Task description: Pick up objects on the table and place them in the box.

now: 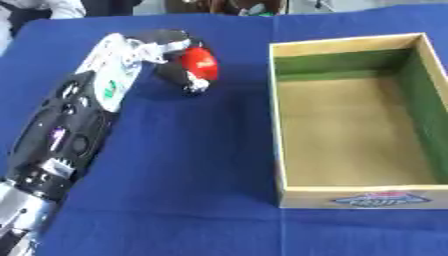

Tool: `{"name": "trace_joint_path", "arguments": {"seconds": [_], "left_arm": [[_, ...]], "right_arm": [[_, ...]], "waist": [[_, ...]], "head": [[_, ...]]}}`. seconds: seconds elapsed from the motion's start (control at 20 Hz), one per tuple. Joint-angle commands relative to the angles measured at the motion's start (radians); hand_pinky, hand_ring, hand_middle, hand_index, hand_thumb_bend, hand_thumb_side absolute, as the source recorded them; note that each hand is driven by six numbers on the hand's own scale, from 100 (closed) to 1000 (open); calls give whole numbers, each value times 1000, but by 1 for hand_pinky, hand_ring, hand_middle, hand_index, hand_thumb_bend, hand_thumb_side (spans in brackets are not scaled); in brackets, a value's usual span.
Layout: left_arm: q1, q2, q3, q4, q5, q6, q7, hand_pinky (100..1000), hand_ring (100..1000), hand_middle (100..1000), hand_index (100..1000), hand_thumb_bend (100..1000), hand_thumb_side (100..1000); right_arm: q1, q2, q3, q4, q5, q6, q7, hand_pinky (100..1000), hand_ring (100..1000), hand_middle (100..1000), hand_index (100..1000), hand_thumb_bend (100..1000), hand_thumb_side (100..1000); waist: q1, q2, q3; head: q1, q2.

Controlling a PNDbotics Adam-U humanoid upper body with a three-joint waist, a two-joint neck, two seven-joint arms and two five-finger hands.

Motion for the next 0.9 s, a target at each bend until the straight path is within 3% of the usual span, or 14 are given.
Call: {"name": "trace_joint_path", "arguments": {"seconds": [0.05, 0.35, 0.9], "left_arm": [[-14, 14, 4, -6, 1, 11, 18, 212, 467, 629, 872, 242, 537], [-17, 14, 1, -4, 15, 28, 34, 171, 458, 584, 818, 100, 494], [-24, 22, -10, -28, 29, 65, 67, 202, 507, 588, 803, 100, 480]], "right_arm": [[-9, -17, -11, -14, -3, -3, -5, 709, 713, 762, 745, 100, 809], [-4, -15, -13, -14, -5, -2, -7, 709, 713, 762, 745, 100, 811], [5, -14, -15, -14, -6, -1, -13, 709, 714, 762, 746, 100, 811]], "waist": [[-6, -23, 0], [-6, -26, 4], [-7, -43, 15]], "head": [[3, -8], [1, -4], [-7, 15]]}}
